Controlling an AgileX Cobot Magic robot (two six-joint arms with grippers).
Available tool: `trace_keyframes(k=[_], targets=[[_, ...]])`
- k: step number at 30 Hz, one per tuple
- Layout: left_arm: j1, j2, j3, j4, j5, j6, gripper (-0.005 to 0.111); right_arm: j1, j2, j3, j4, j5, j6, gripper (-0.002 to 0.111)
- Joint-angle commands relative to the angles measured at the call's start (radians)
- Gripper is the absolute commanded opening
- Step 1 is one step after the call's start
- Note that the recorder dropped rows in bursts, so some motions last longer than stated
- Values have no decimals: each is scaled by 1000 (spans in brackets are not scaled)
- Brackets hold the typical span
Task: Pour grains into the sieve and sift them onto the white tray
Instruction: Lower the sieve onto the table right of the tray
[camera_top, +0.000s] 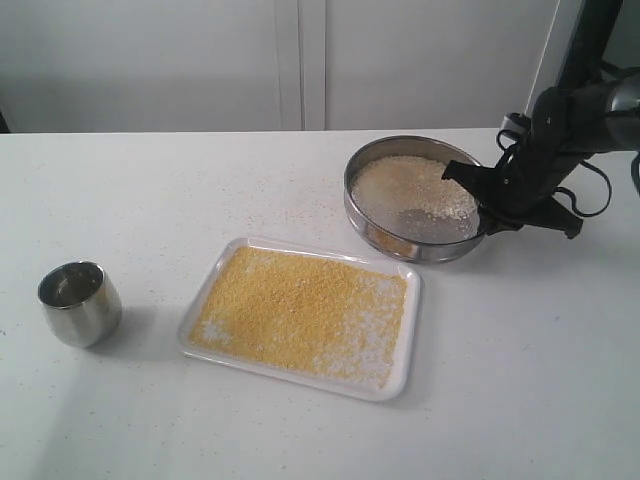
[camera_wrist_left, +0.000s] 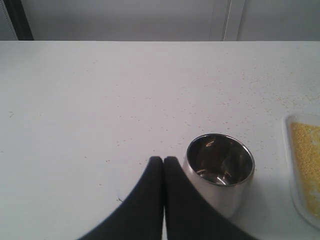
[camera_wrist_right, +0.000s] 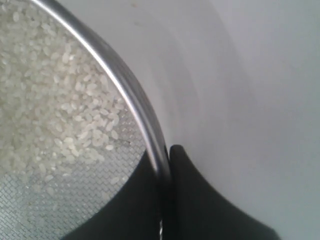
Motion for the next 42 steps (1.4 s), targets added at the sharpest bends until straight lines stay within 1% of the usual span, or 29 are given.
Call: trace_keyframes(k=[1, 15, 16, 17, 18, 21, 22, 24, 34, 42], targets=[[2, -9, 7, 2, -5, -5, 0, -10, 0, -13, 6, -12, 29, 0], [2, -9, 7, 2, -5, -5, 0, -10, 16, -13, 6, -1, 45, 1], [2, -9, 7, 2, -5, -5, 0, -10, 16, -13, 6, -1, 45, 7], [2, -9, 7, 2, -5, -5, 0, -10, 16, -13, 6, -1, 45, 10], [2, -9, 7, 2, -5, -5, 0, -10, 16, -13, 6, -1, 45, 16], [2, -9, 7, 2, -5, -5, 0, -10, 16, -13, 6, -3, 45, 27], [2, -9, 7, 2, -5, -5, 0, -10, 16, -13, 6, -3, 45, 31], [2, -9, 7, 2, -5, -5, 0, -10, 16, -13, 8, -3, 45, 35], [2, -9, 7, 2, -5, -5, 0, -10, 8, -13, 12, 16, 61, 36], [2, -9, 7, 2, -5, -5, 0, -10, -60, -13, 12, 45, 61, 36]])
